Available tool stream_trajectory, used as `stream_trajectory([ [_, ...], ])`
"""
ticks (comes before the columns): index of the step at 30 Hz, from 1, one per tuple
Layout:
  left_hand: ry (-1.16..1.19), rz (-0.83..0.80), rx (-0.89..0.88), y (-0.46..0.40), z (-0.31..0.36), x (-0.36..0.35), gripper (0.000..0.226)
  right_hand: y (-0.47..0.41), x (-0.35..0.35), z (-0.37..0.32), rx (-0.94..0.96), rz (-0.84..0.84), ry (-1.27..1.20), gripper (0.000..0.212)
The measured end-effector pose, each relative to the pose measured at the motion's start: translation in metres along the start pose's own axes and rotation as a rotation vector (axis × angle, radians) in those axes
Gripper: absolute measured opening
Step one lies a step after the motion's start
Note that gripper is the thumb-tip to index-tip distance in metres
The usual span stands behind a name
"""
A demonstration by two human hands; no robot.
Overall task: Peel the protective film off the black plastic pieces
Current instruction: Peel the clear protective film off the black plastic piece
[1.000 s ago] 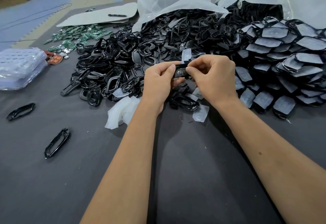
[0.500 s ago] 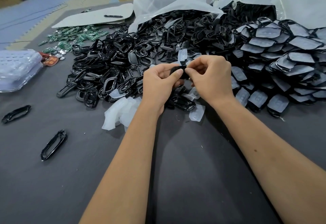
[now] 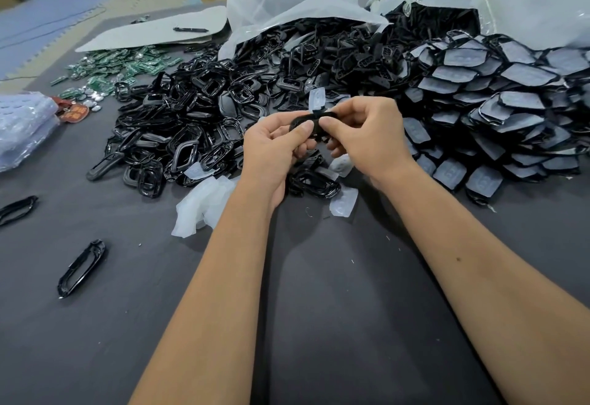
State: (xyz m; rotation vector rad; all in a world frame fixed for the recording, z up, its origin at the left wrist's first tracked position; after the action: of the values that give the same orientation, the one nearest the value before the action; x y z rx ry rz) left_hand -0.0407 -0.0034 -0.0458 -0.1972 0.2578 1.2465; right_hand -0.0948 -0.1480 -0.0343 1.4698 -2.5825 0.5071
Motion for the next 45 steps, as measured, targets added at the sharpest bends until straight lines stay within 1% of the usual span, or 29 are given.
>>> stream_trajectory([
  [3, -0.002, 0.009, 0.007, 0.001, 0.000, -0.002, 0.016, -0.002, 0.003, 0.000, -0.026, -0.024, -0.027, 0.012],
  [9, 0.008, 0.002, 0.024, 0.002, 0.003, -0.001, 0.013, 0.000, 0.000, -0.001, -0.110, -0.169, -0.240, 0.011],
  [13, 0.036, 0.004, 0.069, 0.003, 0.004, -0.001, 0.012, 0.000, -0.001, 0.000, -0.145, -0.155, -0.260, 0.014],
  [16, -0.038, 0.007, 0.021, 0.005, 0.002, -0.005, 0.016, 0.001, 0.001, 0.000, -0.142, -0.088, -0.181, 0.015],
  [19, -0.139, 0.018, -0.084, 0.006, 0.005, -0.006, 0.021, 0.003, 0.001, -0.005, -0.050, -0.004, -0.025, 0.015],
  [22, -0.205, 0.016, -0.160, 0.005, 0.015, 0.001, 0.021, 0.009, -0.006, -0.014, 0.038, 0.044, 0.011, 0.017],
  [24, -0.223, 0.026, -0.205, 0.004, 0.024, 0.011, 0.022, 0.015, -0.013, -0.017, 0.103, 0.071, 0.080, 0.027],
  [26, -0.155, 0.095, -0.251, 0.003, 0.035, 0.028, 0.022, 0.022, -0.019, -0.020, 0.216, 0.092, 0.257, 0.038],
  [27, -0.097, 0.144, -0.263, 0.002, 0.041, 0.039, 0.022, 0.026, -0.023, -0.023, 0.295, 0.054, 0.313, 0.037],
  [28, -0.036, 0.192, -0.270, 0.001, 0.046, 0.051, 0.021, 0.031, -0.030, -0.027, 0.391, -0.042, 0.340, 0.033],
  [29, 0.021, 0.234, -0.267, 0.000, 0.050, 0.061, 0.020, 0.038, -0.037, -0.031, 0.493, -0.179, 0.366, 0.031],
  [31, 0.099, 0.309, -0.249, 0.000, 0.054, 0.079, 0.019, 0.053, -0.058, -0.035, 0.641, -0.479, 0.469, 0.037],
  [32, 0.122, 0.334, -0.239, 0.000, 0.054, 0.085, 0.019, 0.059, -0.068, -0.035, 0.679, -0.585, 0.543, 0.043],
  [33, 0.139, 0.353, -0.233, 0.001, 0.054, 0.089, 0.019, 0.063, -0.077, -0.034, 0.697, -0.640, 0.605, 0.045],
  [35, 0.179, 0.374, -0.225, 0.001, 0.053, 0.093, 0.020, 0.066, -0.084, -0.034, 0.710, -0.640, 0.651, 0.041],
  [37, 0.201, 0.381, -0.223, 0.001, 0.052, 0.091, 0.020, 0.066, -0.083, -0.035, 0.736, -0.621, 0.595, 0.029],
  [40, 0.152, 0.358, -0.229, 0.002, 0.049, 0.083, 0.019, 0.065, -0.076, -0.034, 0.742, -0.601, 0.509, 0.012],
  [42, 0.114, 0.337, -0.227, 0.003, 0.047, 0.079, 0.018, 0.065, -0.074, -0.033, 0.728, -0.585, 0.489, 0.010],
  [45, 0.093, 0.335, -0.220, 0.003, 0.044, 0.076, 0.018, 0.066, -0.072, -0.034, 0.742, -0.599, 0.465, 0.015],
])
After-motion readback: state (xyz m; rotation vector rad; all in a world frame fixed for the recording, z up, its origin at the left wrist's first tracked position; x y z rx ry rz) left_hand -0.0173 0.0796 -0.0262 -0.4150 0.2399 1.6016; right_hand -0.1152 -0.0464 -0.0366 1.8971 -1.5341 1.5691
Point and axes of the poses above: each hand's wrist, its own y-axis away from the middle knuckle, its own x-axis out of the back of the hand, z = x × y, the point moved 1 cm from there along -y, towards the middle knuckle, and after that the axes turned 4 degrees about y, right-handed, at the moved point
